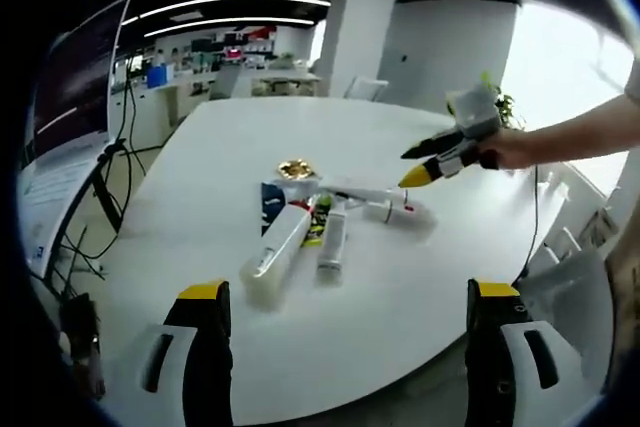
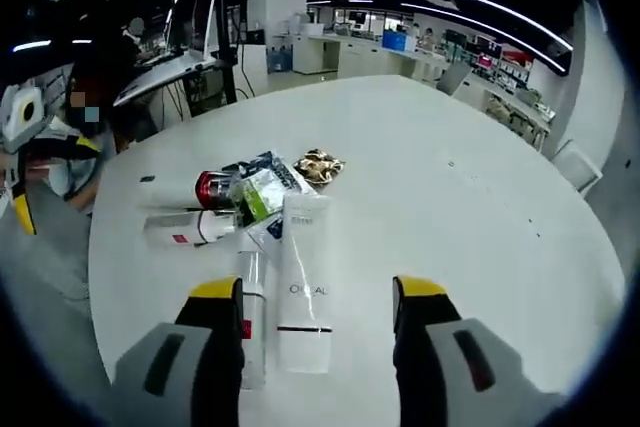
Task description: Arrange the skincare products in the storage area until every visible bottle or jar stands upright without overlapping.
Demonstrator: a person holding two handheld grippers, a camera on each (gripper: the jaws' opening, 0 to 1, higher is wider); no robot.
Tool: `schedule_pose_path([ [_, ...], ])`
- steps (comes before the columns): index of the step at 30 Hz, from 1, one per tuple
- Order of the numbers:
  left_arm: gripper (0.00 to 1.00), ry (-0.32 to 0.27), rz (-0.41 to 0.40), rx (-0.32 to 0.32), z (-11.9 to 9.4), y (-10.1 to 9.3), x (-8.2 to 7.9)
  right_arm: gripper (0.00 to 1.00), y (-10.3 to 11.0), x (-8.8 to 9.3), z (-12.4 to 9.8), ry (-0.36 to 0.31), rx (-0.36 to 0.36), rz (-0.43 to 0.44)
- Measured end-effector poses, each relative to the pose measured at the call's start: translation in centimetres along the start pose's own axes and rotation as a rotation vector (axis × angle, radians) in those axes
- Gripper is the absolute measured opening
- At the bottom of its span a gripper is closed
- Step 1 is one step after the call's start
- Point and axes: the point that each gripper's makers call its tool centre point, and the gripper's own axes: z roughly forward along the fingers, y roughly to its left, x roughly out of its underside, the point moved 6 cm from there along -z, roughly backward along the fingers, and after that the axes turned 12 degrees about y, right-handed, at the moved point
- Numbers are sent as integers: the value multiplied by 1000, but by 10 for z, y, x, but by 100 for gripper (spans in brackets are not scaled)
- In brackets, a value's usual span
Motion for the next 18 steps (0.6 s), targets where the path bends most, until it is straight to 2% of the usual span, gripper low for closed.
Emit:
schedule_pose_path([
  [8,97,28,39,4,3,-3,2,53,-2,-8,27,46,-30,-30],
  [12,97,20,9,6,4,-2,1,44,0,-8,39,68,-43,-43],
  [18,97,12,-29,8,5,1,1,42,3,-13,51,86,-55,-64],
])
